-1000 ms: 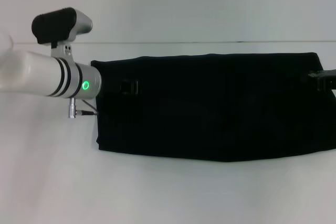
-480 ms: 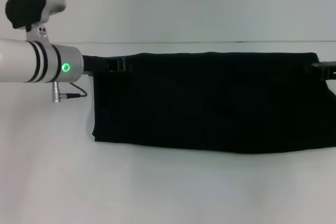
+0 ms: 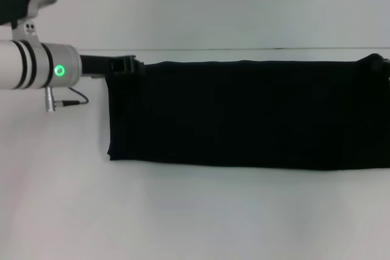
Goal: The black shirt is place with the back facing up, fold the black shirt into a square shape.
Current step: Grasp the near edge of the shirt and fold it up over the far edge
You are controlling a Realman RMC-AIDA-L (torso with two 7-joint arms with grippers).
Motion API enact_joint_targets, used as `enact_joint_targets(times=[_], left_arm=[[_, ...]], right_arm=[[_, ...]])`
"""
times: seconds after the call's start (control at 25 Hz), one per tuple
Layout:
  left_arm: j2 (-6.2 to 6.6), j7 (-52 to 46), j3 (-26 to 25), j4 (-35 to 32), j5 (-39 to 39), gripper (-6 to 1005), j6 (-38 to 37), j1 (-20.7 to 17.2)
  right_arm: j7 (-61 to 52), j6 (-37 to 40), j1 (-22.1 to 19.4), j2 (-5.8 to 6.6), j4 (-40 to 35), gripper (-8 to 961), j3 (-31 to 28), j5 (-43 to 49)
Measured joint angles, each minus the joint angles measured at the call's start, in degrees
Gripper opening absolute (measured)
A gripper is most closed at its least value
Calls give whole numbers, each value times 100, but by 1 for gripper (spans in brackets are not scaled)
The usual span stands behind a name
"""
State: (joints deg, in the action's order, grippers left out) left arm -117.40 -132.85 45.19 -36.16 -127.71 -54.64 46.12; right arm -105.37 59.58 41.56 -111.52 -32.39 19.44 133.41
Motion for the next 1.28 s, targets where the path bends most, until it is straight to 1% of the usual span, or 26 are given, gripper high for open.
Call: enact_joint_targets(times=[0.2, 0.4, 0.56, 0.72, 0.8, 1.12, 1.28], left_arm=[[80, 28, -2, -96, 52, 7, 33, 18], [122, 44, -9, -119, 53, 8, 74, 96], [157, 54, -11, -103, 53, 8, 134, 160], [189, 76, -9, -38, 52, 7, 222, 230], [197, 87, 12, 41, 38, 7, 296, 274], [200, 409, 36, 637, 50, 11, 888, 447], [192, 518, 34, 749, 53, 21, 1122, 484]], right_arm=[[-217, -30, 38, 69, -178, 50, 38, 0], [-383, -52, 184, 206, -188, 51, 47, 3], [-422, -111, 305, 255, -189, 51, 64, 32], [-445, -297, 399, 273, -113, 51, 188, 35], [-486, -504, 434, 275, -8, 51, 366, 27], [-424, -1433, 618, 189, 575, 50, 827, 15], [-416, -1714, 691, 167, 663, 50, 924, 10]])
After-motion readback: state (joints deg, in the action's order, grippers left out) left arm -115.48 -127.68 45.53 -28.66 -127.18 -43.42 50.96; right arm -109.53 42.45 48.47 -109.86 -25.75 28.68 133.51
